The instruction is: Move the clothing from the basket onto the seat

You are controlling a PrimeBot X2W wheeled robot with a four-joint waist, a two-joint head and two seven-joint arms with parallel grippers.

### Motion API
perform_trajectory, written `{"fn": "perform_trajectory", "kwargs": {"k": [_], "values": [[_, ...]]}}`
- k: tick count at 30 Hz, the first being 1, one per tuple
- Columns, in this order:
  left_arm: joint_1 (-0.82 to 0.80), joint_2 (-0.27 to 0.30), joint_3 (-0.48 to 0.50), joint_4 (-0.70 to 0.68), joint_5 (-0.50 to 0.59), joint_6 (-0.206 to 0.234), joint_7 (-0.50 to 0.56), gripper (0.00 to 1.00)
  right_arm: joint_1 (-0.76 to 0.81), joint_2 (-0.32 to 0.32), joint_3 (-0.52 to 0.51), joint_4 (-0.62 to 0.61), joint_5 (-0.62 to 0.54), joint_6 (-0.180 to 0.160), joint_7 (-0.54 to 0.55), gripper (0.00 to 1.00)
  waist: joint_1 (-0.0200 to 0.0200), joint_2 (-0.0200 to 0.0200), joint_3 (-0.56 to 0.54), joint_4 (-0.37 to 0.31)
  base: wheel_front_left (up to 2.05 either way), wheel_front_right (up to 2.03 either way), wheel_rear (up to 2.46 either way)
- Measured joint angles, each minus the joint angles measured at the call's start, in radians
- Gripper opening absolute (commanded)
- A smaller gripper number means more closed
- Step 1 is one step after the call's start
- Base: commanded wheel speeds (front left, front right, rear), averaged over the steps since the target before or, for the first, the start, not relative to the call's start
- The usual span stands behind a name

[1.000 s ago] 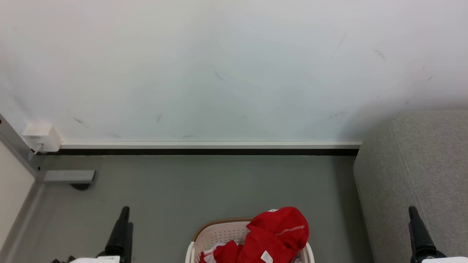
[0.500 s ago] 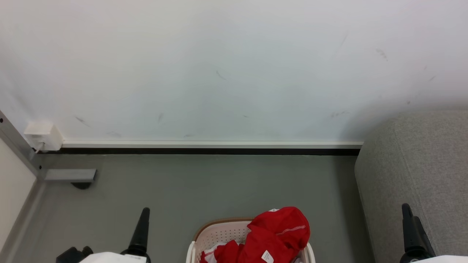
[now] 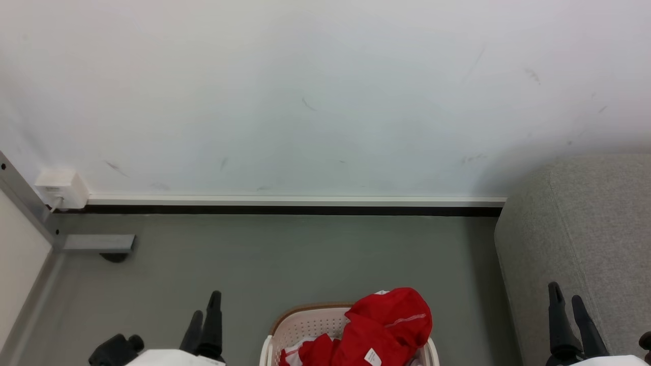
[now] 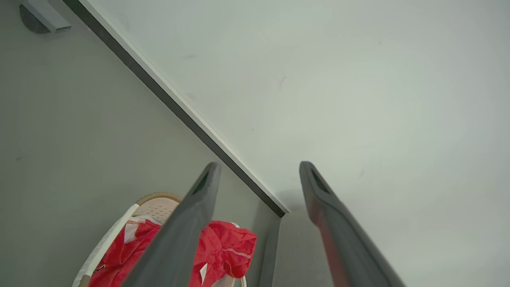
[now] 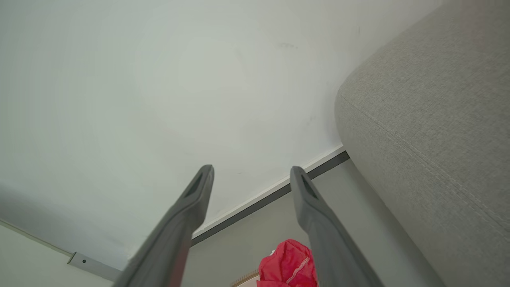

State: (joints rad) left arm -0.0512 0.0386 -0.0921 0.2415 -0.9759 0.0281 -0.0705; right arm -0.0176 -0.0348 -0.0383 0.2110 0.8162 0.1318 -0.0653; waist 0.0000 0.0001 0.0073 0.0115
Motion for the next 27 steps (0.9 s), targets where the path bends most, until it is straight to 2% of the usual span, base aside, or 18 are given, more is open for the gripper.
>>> {"fn": "perform_trajectory", "kwargs": {"k": [17, 27], "values": [[0.003, 0.002, -0.046, -0.022, 0.256, 0.065, -0.049, 1.00, 0.013, -0.002, 0.019, -0.010, -0.228, 0.000, -0.052, 1.00, 0.0000, 0.0000, 0.001, 0.005, 0.00, 0.00, 0.00], [0.010, 0.003, -0.047, -0.023, 0.381, 0.086, -0.074, 1.00, 0.021, -0.004, 0.029, -0.013, -0.344, 0.000, -0.081, 1.00, 0.0000, 0.0000, -0.002, 0.008, 0.00, 0.00, 0.00]]}}
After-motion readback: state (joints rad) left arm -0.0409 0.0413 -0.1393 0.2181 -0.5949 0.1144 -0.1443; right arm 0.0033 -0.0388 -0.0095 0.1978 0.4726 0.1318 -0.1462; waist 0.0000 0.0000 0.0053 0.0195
